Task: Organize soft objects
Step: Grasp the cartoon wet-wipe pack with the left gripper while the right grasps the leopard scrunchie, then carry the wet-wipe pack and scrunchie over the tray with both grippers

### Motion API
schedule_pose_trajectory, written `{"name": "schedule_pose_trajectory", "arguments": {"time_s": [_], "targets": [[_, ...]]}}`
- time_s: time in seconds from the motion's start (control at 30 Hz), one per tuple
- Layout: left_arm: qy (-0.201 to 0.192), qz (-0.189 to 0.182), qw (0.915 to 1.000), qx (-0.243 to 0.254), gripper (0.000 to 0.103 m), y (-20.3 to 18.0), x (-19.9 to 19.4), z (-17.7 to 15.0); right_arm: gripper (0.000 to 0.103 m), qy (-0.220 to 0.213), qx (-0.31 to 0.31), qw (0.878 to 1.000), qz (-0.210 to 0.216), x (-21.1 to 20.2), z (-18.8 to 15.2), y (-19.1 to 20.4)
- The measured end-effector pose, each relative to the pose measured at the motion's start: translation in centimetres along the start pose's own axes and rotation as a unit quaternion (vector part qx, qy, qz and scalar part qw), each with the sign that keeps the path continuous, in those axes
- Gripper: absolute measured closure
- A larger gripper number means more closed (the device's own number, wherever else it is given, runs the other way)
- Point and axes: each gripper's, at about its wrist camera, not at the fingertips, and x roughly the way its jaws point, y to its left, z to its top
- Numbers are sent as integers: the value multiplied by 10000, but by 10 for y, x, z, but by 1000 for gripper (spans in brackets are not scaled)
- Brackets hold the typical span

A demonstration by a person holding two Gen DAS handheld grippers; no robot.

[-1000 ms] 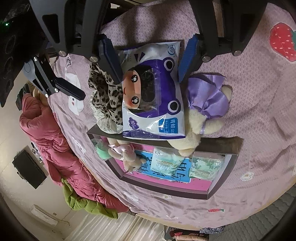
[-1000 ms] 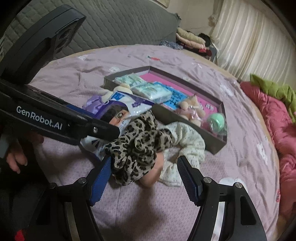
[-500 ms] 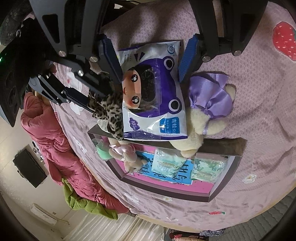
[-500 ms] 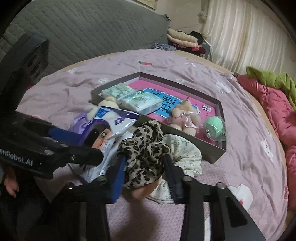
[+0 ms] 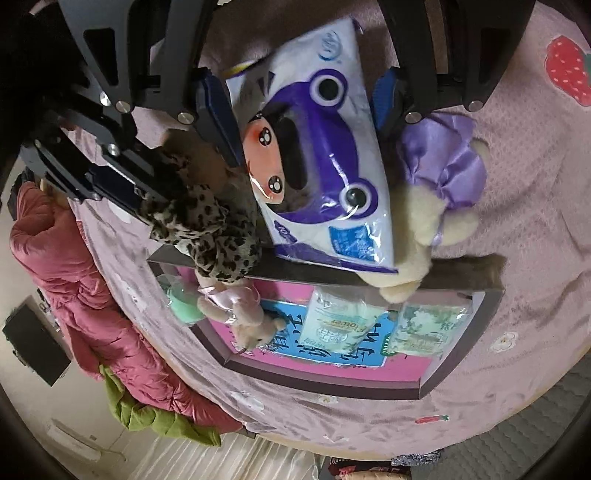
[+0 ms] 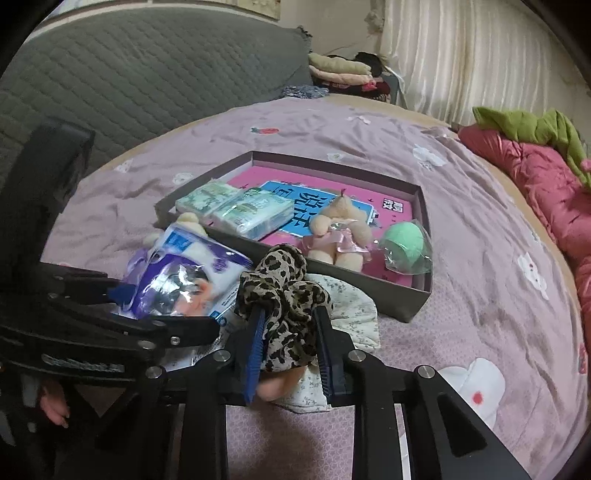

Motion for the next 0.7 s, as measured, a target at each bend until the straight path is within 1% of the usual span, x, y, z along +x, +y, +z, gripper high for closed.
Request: {"name": "schedule_pose_trajectory", "arguments": {"time_s": [0.1, 0.13, 0.2, 0.23, 0.27, 0.33, 0.4, 0.47, 0.67, 0.7], "targets": [[33, 66, 10000, 44, 41, -1, 3, -1, 77, 16, -13, 10000, -8, 1, 0, 0], [33, 48, 10000, 43, 42, -1, 2, -1, 77, 16, -11, 10000, -5, 1, -1, 0], [28, -107, 9999, -64, 45, 3, 1, 0, 77, 20, 15, 10000, 8, 1, 0, -1], [16, -230, 9996, -151, 48, 7, -1, 0, 77, 29, 34, 10000, 8, 2, 0, -2], [3, -272, 9995, -182, 51, 8, -1, 0, 77, 33, 44, 10000, 15, 3, 0, -2], [-38, -255, 9995, -178, 54, 10, -3, 1, 78, 39, 59, 10000, 29, 4, 0, -1], [-85, -274, 9995, -142, 62, 10, -6, 2, 78, 36, 66, 10000, 44, 4, 1, -1], [-163, -336, 9992, -124, 66, 10, -9, 3, 78, 28, 79, 10000, 52, 3, 0, -2], [-418, -598, 9973, 11, 70, 6, -21, 5, 83, -96, 118, 9998, 104, -2, 2, -2], [-485, -628, 9968, 47, 70, 4, -24, 5, 86, -121, 130, 9998, 130, -3, 3, -3]]}}
